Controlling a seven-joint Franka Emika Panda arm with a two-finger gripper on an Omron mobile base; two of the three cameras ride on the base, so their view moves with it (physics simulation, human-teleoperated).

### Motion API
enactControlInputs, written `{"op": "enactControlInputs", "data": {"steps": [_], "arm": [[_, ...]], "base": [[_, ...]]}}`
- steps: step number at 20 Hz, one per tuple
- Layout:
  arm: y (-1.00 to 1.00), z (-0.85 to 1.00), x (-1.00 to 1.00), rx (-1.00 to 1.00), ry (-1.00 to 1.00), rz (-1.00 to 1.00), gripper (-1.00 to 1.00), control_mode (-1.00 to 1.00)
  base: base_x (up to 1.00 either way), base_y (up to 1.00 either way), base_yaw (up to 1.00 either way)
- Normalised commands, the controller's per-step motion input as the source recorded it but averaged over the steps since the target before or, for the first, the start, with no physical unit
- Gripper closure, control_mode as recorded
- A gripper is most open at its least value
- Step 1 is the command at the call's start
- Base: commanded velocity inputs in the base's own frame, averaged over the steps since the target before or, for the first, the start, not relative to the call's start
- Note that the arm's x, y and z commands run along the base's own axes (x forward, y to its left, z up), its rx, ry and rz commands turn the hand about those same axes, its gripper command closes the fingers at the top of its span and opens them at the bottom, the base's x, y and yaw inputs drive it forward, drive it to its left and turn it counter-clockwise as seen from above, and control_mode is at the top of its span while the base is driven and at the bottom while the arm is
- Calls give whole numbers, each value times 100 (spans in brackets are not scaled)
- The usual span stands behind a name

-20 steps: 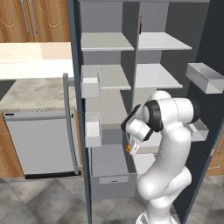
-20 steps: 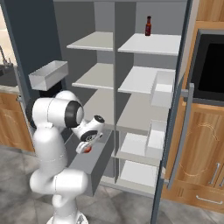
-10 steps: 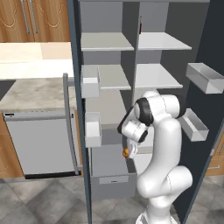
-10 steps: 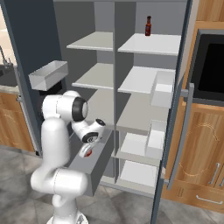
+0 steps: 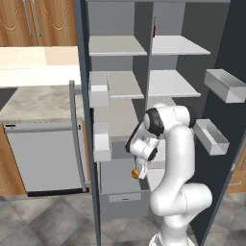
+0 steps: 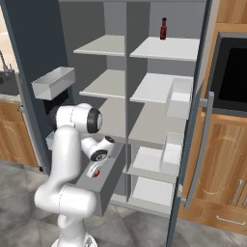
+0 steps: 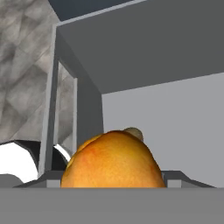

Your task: Take the peach and potato from the fridge shelf and place them in the freezer drawer to begin freezing them.

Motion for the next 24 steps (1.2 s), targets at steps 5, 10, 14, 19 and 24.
{"op": "enactControlInputs", "data": {"steps": [5,10,14,19,24], "arm": [[0,-43,0,0,0,0,100,-100],[5,-41,-5,0,1,0,100,-100],[7,-40,-20,0,1,0,100,-100],[12,-37,-14,0,2,0,100,-100],[16,-37,-10,0,4,0,100,-100]], "base": [[0,0,0],[0,0,0],[0,0,0],[0,0,0],[0,0,0]]}}
